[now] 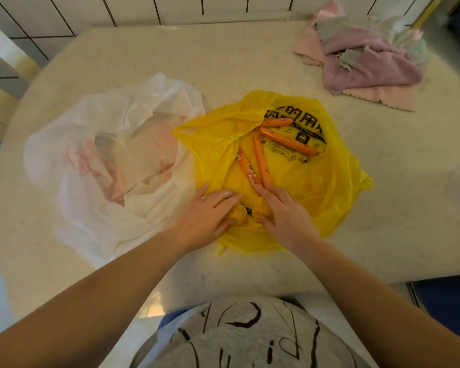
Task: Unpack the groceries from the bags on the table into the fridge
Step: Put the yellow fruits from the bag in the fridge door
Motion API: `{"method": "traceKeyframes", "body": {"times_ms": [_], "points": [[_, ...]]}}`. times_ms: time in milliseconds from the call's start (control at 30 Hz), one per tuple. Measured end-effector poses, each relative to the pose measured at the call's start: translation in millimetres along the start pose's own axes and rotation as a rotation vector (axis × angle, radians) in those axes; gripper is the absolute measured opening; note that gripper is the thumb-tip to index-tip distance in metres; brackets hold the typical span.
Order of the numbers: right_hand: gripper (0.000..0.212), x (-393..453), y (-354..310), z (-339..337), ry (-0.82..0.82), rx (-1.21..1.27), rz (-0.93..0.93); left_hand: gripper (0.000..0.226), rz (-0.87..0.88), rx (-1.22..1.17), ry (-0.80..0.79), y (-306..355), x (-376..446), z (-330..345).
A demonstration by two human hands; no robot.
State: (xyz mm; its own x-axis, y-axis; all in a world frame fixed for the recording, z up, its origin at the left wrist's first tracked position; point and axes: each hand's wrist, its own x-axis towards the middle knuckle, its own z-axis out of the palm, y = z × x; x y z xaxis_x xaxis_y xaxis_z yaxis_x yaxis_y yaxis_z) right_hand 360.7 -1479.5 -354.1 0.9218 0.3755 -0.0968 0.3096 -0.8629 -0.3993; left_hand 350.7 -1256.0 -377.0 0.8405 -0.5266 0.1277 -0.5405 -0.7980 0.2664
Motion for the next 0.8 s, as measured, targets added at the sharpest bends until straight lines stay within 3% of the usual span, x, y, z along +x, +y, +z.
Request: {"method": "traceKeyframes", "body": {"times_ms": [133,333,433,633,800], "points": [[0.067,0,-1,4,-0.111,-0.057,0.071,0.05,0.017,0.046,-0.029,-4,-2,11],[0.061,4,-2,4,-0.133,-0.027,0.081,0.048,0.044,0.078,0.009,-3,2,20],[0.061,5,0,0,-0.12,-0.001,0.079,0.062,0.062,0.11,0.007,-3,1,24],[0.063,7,3,-19,-0.033,0.094,0.004,0.048,-0.08,0.039,0.05,13,-5,12],[0.062,6,0,-50,0.055,0.129,-0.133,0.054,-0.247,-0.095,0.252,44,-4,-17]]}}
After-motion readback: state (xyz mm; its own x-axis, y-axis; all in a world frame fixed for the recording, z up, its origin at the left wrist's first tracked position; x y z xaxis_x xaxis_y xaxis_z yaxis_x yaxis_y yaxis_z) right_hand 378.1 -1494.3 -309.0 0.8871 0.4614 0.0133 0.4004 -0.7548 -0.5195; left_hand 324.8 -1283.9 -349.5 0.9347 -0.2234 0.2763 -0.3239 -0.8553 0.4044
